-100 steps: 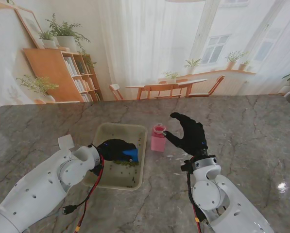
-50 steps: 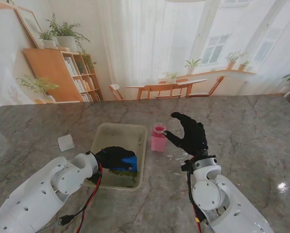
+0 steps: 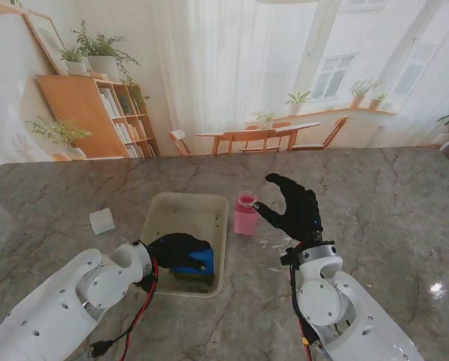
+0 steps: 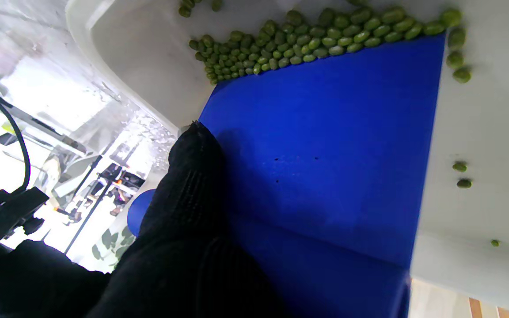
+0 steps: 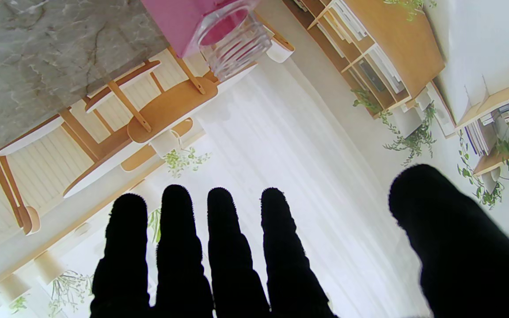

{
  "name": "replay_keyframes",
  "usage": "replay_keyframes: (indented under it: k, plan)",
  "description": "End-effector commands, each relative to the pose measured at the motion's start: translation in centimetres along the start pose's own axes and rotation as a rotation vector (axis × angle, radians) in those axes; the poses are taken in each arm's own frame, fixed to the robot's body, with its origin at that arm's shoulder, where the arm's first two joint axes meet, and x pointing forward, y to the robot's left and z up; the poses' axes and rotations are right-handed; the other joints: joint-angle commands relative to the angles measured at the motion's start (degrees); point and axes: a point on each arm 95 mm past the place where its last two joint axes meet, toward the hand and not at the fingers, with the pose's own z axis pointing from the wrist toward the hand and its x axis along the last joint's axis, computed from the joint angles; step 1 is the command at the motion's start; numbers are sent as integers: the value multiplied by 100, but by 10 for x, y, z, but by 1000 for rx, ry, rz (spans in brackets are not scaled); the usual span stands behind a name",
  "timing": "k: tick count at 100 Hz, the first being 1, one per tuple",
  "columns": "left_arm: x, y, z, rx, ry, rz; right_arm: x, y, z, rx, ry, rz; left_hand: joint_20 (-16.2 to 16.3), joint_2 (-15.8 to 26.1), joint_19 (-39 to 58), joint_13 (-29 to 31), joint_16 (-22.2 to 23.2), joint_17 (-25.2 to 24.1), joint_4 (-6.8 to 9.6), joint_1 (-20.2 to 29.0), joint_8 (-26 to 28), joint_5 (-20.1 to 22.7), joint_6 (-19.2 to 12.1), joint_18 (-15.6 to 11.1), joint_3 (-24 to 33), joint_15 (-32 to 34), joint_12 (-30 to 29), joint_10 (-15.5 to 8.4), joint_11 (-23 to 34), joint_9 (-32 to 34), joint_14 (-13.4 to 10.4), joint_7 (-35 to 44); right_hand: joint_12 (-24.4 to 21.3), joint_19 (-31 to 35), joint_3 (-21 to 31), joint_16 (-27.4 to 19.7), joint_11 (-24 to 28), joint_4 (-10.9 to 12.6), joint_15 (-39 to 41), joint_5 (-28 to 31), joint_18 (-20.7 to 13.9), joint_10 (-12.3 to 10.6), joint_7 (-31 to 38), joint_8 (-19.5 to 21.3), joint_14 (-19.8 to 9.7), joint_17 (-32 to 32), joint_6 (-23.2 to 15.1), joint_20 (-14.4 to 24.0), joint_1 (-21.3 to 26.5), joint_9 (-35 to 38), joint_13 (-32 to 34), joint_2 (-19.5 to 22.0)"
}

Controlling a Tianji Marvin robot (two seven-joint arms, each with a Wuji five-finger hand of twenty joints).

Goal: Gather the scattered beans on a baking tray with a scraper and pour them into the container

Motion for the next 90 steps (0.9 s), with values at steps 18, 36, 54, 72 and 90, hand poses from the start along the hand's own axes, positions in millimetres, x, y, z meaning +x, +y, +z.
replay_keyframes:
  k: [18, 36, 54, 72, 90]
  plan:
    - [-16, 29, -3, 20, -46, 103, 2, -2, 0, 11, 4, 11, 97, 533, 39, 44, 1, -134, 292, 497, 181, 179, -108, -153, 584, 82, 123, 46, 32, -113, -282, -109, -16, -56, -138, 108, -71, 198, -60, 32, 42, -90, 36, -105, -74, 16, -134, 89, -1, 9, 70, 133]
    - [-19, 0, 1, 101, -64, 145, 2, -2, 0, 10, 5, 13, 81, 557, -3, 13, -2, -163, 290, 497, 192, 126, -123, -170, 584, 71, 125, 25, 49, -162, -298, -83, -16, -56, -142, 109, -72, 198, -58, 25, 42, -90, 34, -106, -77, 16, -135, 89, -2, 6, 72, 132]
    - [-20, -35, 3, 184, -85, 191, 2, -1, 0, 7, 3, 14, 74, 615, -22, -14, -3, -158, 288, 497, 203, 54, -149, -235, 563, 63, 125, 1, 63, -222, -364, -63, -15, -58, -141, 108, -69, 198, -61, 32, 39, -93, 36, -106, -75, 14, -131, 89, 1, 12, 67, 132]
    - [-34, -61, 10, 240, -123, 212, 1, 1, -1, 1, -5, 13, 61, 657, -63, -77, 13, -189, 302, 497, 216, -24, -134, -279, 568, 69, 136, -5, 95, -296, -384, -45, -15, -59, -144, 107, -70, 198, -62, 30, 38, -89, 35, -105, -75, 15, -134, 88, 3, 8, 66, 132]
    - [-55, -75, 20, 257, -152, 214, 0, 1, -1, 3, -10, 11, 39, 646, -168, -216, 15, -317, 301, 496, 231, -129, -185, -294, 589, 26, 151, -59, 71, -408, -388, -27, -16, -60, -147, 109, -71, 198, -59, 33, 38, -97, 37, -105, -71, 15, -138, 88, -1, 7, 71, 129]
